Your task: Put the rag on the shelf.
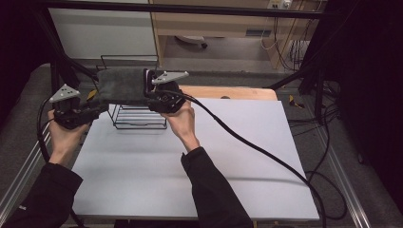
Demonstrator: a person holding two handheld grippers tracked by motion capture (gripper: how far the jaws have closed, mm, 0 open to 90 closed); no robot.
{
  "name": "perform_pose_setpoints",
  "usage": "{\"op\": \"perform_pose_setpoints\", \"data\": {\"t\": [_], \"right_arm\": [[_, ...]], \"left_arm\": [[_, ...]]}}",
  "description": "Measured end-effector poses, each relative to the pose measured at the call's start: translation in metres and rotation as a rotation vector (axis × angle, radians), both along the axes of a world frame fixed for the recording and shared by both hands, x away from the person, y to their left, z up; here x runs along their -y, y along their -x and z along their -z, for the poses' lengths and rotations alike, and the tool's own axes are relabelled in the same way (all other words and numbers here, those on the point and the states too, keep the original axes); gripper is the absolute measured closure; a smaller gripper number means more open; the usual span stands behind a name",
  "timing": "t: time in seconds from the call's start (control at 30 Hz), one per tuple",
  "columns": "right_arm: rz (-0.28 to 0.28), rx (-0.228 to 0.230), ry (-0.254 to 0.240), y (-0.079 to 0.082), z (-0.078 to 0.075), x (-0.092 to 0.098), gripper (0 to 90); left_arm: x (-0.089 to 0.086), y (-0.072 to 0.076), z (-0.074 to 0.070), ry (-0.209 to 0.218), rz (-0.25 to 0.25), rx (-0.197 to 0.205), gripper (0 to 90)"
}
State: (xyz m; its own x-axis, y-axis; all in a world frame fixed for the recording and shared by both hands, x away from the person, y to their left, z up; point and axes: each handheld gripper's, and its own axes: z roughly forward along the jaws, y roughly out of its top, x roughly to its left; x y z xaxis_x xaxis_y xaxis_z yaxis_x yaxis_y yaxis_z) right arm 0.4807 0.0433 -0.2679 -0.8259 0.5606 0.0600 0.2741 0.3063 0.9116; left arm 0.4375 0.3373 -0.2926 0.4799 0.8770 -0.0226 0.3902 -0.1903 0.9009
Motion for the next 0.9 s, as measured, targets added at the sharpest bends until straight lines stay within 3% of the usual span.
{"op": "perform_pose_setpoints", "data": {"t": [0.23,0.37,0.47,0.57,0.77,0.9], "right_arm": [[-0.010,-0.003,-0.029,-0.009,0.019,0.003,58.3],[-0.031,0.004,-0.044,-0.003,0.019,0.011,45.8],[-0.037,0.001,-0.041,0.004,0.015,0.020,35.2],[-0.040,-0.021,-0.057,0.011,0.011,0.033,26.5],[-0.017,-0.044,-0.028,0.022,0.012,0.069,9.6],[-0.002,-0.075,-0.027,0.029,0.017,0.099,5.4]], "left_arm": [[-0.001,-0.007,0.017,0.013,-0.026,-0.052,45.9],[-0.001,-0.004,0.024,0.025,-0.021,-0.080,33.6],[-0.001,0.001,0.029,0.011,-0.010,-0.088,26.8],[0.003,0.006,0.033,0.004,0.020,-0.095,21.3],[0.015,0.021,0.042,-0.018,0.069,-0.097,10.7],[0.022,0.028,0.049,-0.011,0.091,-0.118,8.7]]}}
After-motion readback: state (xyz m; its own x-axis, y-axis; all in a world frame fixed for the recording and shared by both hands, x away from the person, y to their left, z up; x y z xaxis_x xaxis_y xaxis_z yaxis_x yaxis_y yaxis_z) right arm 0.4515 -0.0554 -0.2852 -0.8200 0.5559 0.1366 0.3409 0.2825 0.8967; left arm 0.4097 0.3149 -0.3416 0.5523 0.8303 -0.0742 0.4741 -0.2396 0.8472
